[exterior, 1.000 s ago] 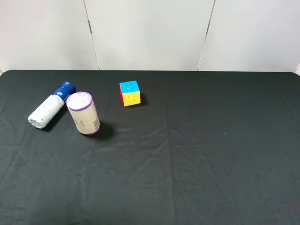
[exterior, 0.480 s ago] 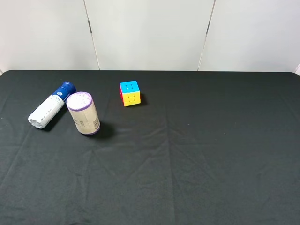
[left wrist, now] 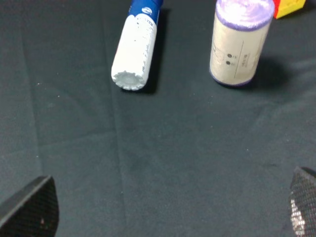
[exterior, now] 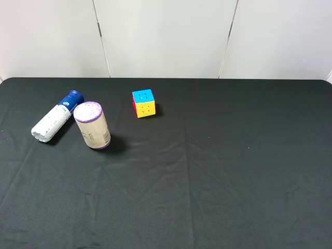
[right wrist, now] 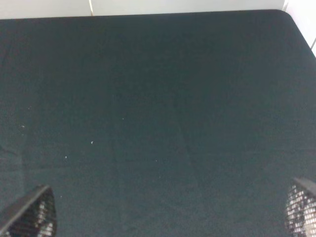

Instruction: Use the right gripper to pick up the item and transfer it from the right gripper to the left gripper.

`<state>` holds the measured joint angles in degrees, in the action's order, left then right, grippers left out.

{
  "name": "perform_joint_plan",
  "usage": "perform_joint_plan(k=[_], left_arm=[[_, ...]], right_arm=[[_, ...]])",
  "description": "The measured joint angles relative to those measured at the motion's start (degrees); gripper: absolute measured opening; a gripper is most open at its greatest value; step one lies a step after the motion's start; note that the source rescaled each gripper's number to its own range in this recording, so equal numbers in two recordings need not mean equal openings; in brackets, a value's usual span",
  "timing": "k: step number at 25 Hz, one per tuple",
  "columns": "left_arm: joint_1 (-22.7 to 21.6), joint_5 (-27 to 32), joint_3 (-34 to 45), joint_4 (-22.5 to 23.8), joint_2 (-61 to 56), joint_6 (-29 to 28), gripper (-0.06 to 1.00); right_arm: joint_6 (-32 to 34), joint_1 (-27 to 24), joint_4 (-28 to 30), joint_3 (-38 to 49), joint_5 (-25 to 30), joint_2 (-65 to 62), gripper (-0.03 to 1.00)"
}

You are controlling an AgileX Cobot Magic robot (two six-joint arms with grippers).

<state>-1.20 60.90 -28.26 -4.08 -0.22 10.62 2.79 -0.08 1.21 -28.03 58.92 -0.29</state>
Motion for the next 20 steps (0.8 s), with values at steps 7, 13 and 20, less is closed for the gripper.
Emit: perform_joint_plan(k=[7, 13, 20], left_arm=[[0.0, 0.0, 0.0, 1.6, 0.0, -1.8, 0.84], [0.0, 0.0, 0.0, 1.6, 0.0, -1.8, 0.83], [0.0, 0.0, 0.0, 1.6, 0.0, -1.8, 0.83]], right_arm=[[0.0, 0.0, 0.0, 0.0, 0.0, 0.0, 1.0], [0.0, 0.0, 0.0, 0.0, 0.0, 0.0, 1.0], [0.0, 0.0, 0.0, 0.0, 0.0, 0.0, 1.0]])
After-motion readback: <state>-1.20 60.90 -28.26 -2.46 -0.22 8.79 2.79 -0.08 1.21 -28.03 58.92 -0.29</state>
